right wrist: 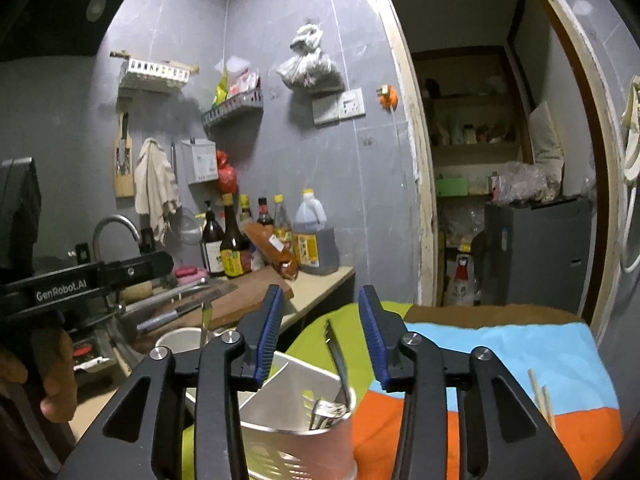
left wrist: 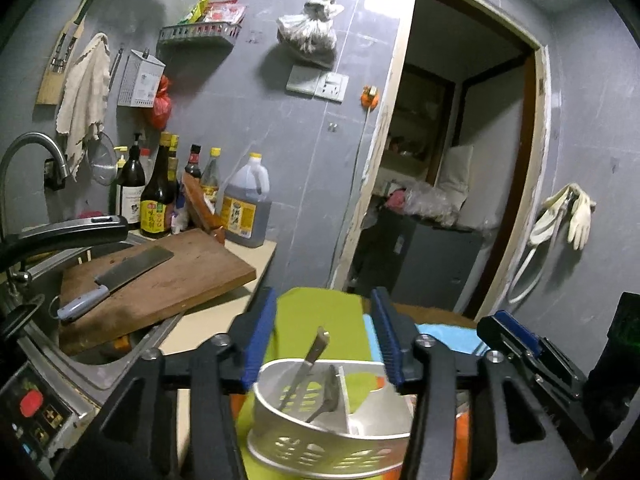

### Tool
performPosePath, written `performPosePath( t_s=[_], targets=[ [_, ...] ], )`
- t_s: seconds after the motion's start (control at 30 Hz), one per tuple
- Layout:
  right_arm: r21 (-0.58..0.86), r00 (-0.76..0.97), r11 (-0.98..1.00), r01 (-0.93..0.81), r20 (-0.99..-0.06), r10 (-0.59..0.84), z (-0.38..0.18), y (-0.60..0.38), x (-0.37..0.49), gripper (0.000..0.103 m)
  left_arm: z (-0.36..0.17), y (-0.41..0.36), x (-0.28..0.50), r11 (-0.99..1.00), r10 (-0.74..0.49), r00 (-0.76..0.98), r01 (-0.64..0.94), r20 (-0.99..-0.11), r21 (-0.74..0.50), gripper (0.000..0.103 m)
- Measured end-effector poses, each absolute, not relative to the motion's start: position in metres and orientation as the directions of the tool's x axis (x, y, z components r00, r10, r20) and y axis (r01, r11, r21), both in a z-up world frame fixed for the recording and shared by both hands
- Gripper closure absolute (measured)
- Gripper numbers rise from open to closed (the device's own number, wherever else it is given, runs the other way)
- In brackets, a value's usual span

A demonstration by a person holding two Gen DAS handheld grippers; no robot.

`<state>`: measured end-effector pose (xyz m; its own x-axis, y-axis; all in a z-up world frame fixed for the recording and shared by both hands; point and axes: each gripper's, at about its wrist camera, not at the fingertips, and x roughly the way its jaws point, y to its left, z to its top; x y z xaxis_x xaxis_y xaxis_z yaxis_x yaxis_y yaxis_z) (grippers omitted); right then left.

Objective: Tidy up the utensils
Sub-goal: 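Drop the spoon and fork into the caddy, opening both tools, then move both tools back toward the chopsticks on the cloth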

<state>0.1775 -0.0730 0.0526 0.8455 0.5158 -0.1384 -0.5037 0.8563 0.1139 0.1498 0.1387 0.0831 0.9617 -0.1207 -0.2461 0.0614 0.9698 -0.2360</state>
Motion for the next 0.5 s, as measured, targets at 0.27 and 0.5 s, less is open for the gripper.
performPosePath(
  t_s=[0.27, 0.5],
  targets=[
    [0.106, 0.888, 0.888, -0.448, -0.067, 0.456, 0.080, -0.118, 0.153, 0.020, 0.097, 0.113, 0.129, 0.957, -0.150, 0.980, 0.111, -0.127, -0.269, 0.008],
    [0.093, 0.925, 0.922, -0.376, -0.013, 0.379, 0.096, -0.169, 0.125, 0.000, 0.109, 0.068, 0.113, 0.962, -0.191, 0.979, 0.173, -0.069, -0.211, 0.004]
  ],
)
